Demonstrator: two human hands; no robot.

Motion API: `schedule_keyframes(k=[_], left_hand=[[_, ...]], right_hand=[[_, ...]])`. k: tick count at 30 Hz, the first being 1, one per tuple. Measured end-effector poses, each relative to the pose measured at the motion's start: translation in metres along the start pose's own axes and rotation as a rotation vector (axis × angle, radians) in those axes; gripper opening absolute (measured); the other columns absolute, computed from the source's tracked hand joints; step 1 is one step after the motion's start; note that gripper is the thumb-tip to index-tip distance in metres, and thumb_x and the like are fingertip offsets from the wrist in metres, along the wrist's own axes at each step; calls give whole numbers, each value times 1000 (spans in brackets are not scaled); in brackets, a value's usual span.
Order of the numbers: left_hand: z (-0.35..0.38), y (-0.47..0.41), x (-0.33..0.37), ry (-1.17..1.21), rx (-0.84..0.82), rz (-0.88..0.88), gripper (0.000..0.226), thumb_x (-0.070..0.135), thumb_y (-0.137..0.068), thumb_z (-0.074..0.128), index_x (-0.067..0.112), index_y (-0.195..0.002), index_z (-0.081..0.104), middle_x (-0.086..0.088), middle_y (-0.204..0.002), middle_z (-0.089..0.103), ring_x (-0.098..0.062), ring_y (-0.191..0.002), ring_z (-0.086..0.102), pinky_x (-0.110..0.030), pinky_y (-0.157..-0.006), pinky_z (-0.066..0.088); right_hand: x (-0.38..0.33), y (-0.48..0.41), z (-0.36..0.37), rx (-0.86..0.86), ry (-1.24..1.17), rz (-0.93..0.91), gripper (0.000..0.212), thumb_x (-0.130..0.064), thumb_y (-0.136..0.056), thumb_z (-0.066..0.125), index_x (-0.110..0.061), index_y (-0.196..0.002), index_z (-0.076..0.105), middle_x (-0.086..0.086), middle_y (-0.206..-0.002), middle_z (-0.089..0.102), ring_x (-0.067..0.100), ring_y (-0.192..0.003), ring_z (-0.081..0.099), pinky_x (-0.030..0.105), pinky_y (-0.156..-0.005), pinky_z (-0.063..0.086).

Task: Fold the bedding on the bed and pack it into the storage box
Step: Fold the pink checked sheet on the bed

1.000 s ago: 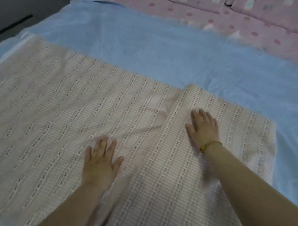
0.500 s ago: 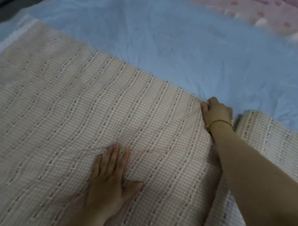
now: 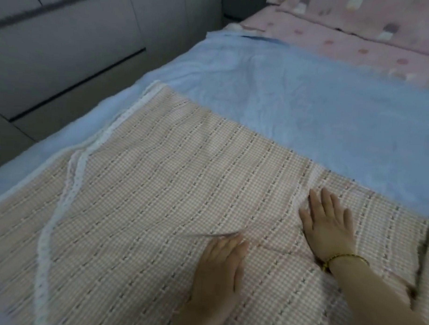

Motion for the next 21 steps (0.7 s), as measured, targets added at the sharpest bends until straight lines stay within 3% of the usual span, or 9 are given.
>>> schedule_keyframes(k=[2, 5, 8, 10, 13, 15, 18, 21], left_hand=[[-25, -9, -32, -73, 63, -32, 34, 33, -92, 32, 17, -119, 46, -8, -114, 66, -18, -113, 48, -31, -108, 15], [-71, -37, -102, -268, 117, -284, 61, 51, -93, 24, 6, -131, 43, -19, -131, 54, -32, -123, 50, -42, -106, 15], [-100, -85, -182, -243, -40, -531, 73, 53, -94, 29, 10, -148, 7, -10, -157, 3, -21, -145, 1, -37, -114, -7], [-112, -121, -231, -223, -144, -541, 76, 54, -93, 30, 15, -148, -3, -6, -157, -8, -18, -144, -9, -35, -114, -11], [-138, -172, -286, -181, -168, -498, 84, 55, -89, 41, 12, -148, -1, -8, -157, -1, -21, -144, 2, -35, -116, -1], [-158, -213, -310, -67, -71, -470, 89, 59, -83, 50, 12, -148, 12, -11, -154, 18, -26, -140, 20, -38, -116, 14], [-168, -269, -338, 140, -16, -522, 84, 56, -80, 57, 13, -145, 24, -10, -146, 35, -29, -131, 36, -37, -110, 27], [-154, -305, -350, 324, -48, -593, 66, 48, -83, 59, 10, -135, 40, -7, -136, 47, -24, -119, 48, -25, -97, 37]], right_hand=[[-12, 4, 0, -12, -26, 28, 56, -41, -99, 8, -20, -147, -12, 2, -154, -19, 20, -142, -18, 40, -115, -9], [-43, 11, 2, -35, -71, 51, 61, -47, -97, 11, -19, -147, -10, 5, -155, -17, 22, -143, -15, 41, -114, -9], [-85, -1, -7, 28, -94, 66, 63, -49, -96, 11, -19, -147, -11, 5, -155, -18, 23, -142, -16, 43, -114, -11], [-122, -20, -9, 39, -110, 99, 63, -50, -95, 9, -20, -147, -11, 6, -154, -19, 23, -142, -18, 43, -113, -12], [-185, -49, -8, 38, -101, 93, 62, -50, -95, 7, -22, -147, -11, 5, -154, -19, 23, -142, -18, 45, -113, -12], [-218, -68, -11, 64, -84, 96, 62, -52, -95, 7, -23, -147, -11, 5, -154, -19, 22, -142, -17, 46, -113, -12], [-240, -84, -5, 36, -60, 127, 63, -52, -95, 7, -23, -146, -13, 6, -154, -21, 24, -142, -19, 47, -112, -13], [-244, -87, 3, 6, -46, 157, 62, -52, -94, 6, -24, -146, -16, 6, -153, -22, 23, -142, -20, 46, -112, -13]])
Point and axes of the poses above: each hand's wrist, its own y-axis away from the middle knuckle, its own z-axis out of the palm, x = y × z, the point moved 9 cm from there along -y, towards the middle knuckle
